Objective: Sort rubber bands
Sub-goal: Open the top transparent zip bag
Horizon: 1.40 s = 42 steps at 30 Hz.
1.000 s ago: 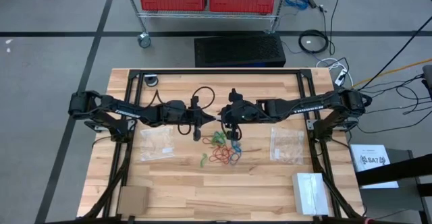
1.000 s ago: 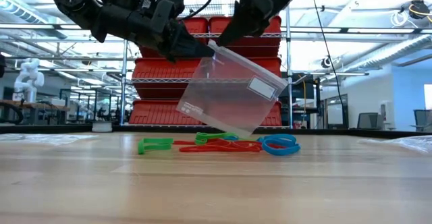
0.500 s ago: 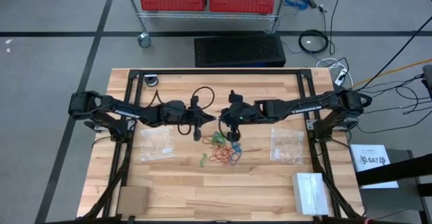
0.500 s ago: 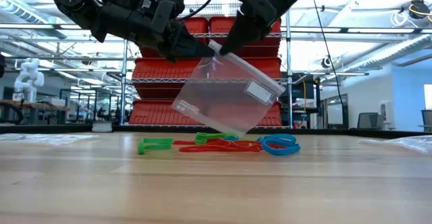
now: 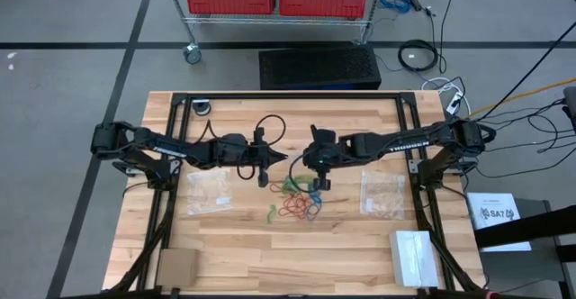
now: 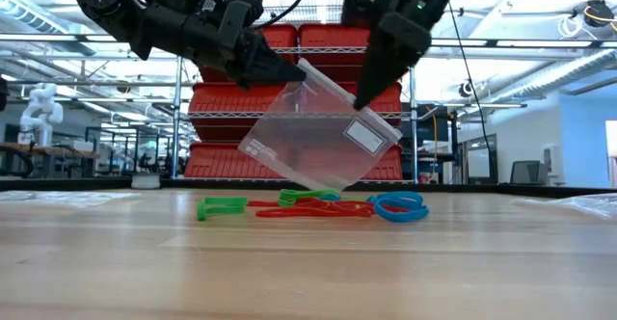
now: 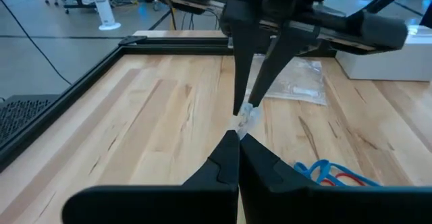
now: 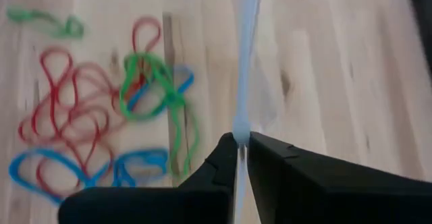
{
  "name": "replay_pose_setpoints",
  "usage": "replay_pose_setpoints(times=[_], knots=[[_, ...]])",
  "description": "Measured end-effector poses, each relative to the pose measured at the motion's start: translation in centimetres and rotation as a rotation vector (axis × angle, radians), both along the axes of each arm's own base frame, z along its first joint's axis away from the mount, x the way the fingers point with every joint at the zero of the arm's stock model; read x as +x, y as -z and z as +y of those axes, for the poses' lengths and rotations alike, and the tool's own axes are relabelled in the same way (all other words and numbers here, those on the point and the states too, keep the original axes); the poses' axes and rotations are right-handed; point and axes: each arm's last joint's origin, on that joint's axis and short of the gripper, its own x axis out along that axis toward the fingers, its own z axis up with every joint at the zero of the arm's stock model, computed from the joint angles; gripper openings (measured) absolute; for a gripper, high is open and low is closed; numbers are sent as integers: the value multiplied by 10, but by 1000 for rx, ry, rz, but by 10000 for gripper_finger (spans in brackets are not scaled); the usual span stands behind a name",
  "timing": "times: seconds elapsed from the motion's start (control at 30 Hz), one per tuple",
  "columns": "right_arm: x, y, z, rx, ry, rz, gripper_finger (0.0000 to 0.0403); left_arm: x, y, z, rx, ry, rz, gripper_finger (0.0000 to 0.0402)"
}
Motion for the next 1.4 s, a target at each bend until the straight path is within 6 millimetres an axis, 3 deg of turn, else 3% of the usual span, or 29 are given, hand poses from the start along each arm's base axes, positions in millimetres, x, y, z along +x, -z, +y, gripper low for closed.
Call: replay_pose_setpoints(times=[0.57, 0.87, 1.07, 1.2, 1.4], knots=[[-20, 9, -2, -11, 123, 198, 11, 0, -1, 3, -1, -16, -8, 0], [-22, 4, -4, -55, 183, 181, 91, -1, -1, 4, -4, -21, -7, 0], [-20, -22, 5, 18, 113, 74, 123, -1, -1, 4, -6, -22, -2, 0], [-13, -33, 15, -8, 21, -39, 106, -1, -1, 4, -6, -22, 0, 0], [3, -30, 19, -126, -31, -112, 13, -1, 0, 4, -7, -22, 0, 0]])
